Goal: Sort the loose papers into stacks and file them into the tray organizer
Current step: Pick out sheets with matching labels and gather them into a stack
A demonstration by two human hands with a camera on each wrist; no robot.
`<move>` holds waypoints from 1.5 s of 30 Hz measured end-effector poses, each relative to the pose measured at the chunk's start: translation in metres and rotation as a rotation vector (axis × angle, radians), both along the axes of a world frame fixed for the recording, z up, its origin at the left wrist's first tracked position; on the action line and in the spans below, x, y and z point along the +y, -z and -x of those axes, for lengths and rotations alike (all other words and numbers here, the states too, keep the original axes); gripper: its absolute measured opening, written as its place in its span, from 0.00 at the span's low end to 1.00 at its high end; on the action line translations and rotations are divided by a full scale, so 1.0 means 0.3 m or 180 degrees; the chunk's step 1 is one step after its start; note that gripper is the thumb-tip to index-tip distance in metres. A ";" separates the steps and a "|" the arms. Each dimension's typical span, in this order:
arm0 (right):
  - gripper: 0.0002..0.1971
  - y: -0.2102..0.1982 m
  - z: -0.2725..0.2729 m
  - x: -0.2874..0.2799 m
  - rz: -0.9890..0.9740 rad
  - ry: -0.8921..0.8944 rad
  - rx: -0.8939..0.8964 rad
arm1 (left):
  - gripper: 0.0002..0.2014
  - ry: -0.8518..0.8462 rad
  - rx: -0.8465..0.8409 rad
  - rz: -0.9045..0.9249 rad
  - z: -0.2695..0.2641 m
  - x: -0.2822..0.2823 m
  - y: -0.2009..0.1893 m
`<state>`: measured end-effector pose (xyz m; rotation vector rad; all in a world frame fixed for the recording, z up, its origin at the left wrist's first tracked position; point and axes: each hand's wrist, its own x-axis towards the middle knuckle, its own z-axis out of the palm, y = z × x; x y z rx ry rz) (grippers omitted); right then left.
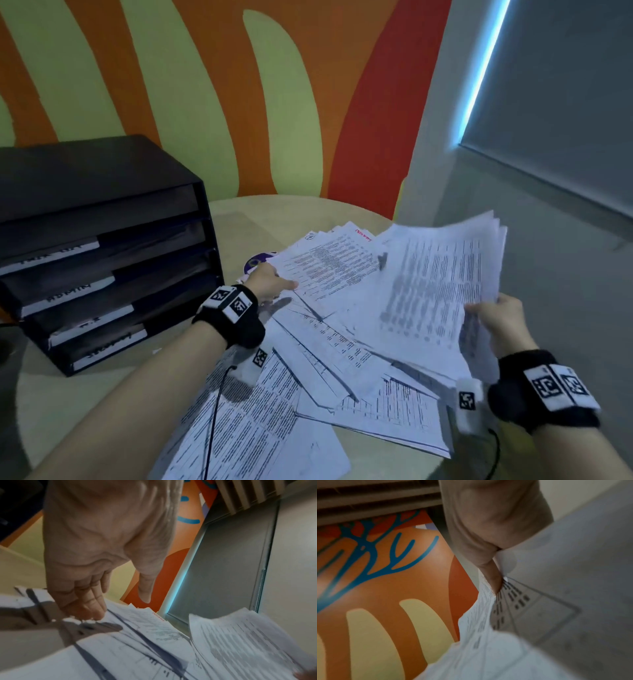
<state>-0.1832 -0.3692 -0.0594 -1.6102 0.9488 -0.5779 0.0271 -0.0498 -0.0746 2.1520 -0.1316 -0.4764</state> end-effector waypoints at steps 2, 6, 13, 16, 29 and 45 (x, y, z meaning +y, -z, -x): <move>0.10 0.049 0.029 -0.022 -0.0028 0.0050 0.0222 | 0.14 -0.0166 0.0146 0.0158 -0.010 -0.019 0.029; 0.09 0.087 0.055 -0.022 -0.0190 0.0091 0.0367 | 0.36 -0.0488 0.0321 0.0480 -0.023 -0.071 0.048; 0.08 0.083 0.054 -0.021 -0.0223 0.0065 0.0335 | 0.39 -0.0667 0.0344 0.0259 -0.091 -0.112 0.086; 0.07 0.079 0.051 -0.026 -0.0187 0.0047 0.0424 | 0.39 -0.0568 0.0330 -0.0159 -0.094 -0.122 0.075; 0.11 0.034 0.035 -0.070 0.0061 0.0107 0.0525 | 0.20 0.1025 -0.0296 -0.2512 0.037 0.038 -0.127; 0.04 0.008 0.058 -0.030 0.0147 -0.0275 0.0880 | 0.41 0.1134 -0.1029 -0.1705 -0.085 -0.188 0.038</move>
